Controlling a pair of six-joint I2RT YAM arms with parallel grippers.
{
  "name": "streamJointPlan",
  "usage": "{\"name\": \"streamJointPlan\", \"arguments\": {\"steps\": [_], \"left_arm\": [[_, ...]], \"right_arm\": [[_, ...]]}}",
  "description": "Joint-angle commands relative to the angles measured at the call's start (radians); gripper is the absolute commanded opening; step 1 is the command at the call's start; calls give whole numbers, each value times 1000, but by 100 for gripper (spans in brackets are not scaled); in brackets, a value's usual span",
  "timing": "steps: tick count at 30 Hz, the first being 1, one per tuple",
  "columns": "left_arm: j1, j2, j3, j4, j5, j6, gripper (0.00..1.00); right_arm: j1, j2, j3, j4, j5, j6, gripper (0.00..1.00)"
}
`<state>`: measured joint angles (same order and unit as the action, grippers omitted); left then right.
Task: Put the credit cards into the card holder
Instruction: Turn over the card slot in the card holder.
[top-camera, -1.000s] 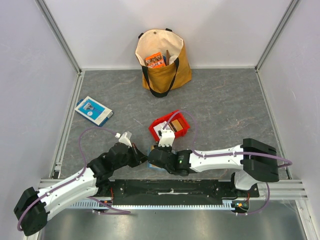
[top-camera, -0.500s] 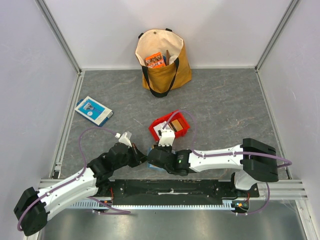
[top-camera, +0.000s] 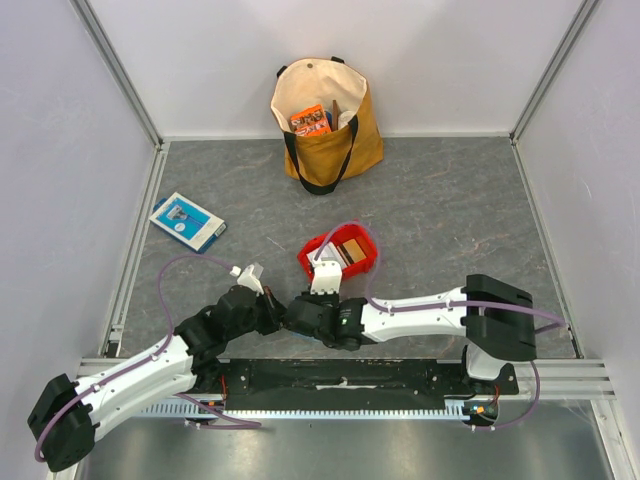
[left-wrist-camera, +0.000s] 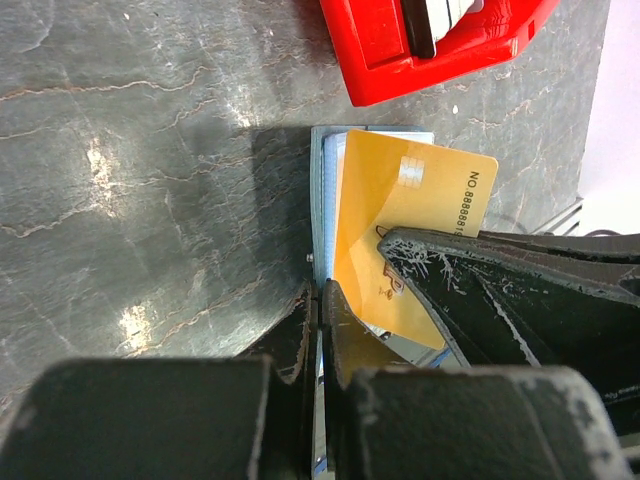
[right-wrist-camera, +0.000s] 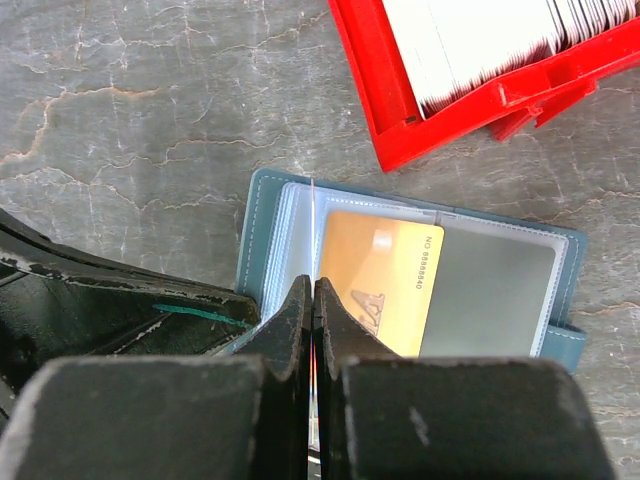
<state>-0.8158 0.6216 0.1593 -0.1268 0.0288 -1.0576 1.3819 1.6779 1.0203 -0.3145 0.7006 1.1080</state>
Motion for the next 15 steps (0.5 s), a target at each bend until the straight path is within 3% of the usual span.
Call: {"name": "streamJointPlan", "arguments": {"steps": [1, 11, 15], "left_arm": [[-2, -10, 8, 44, 16, -24, 2], [-2, -17, 13, 47, 28, -9, 2], [-2, -14, 16, 47, 29, -5, 2]], "right_arm": [[23, 52, 98, -187, 86, 52, 0], [34, 33, 116, -380, 142, 98, 0], [34, -50, 80, -260, 102, 79, 0]]}}
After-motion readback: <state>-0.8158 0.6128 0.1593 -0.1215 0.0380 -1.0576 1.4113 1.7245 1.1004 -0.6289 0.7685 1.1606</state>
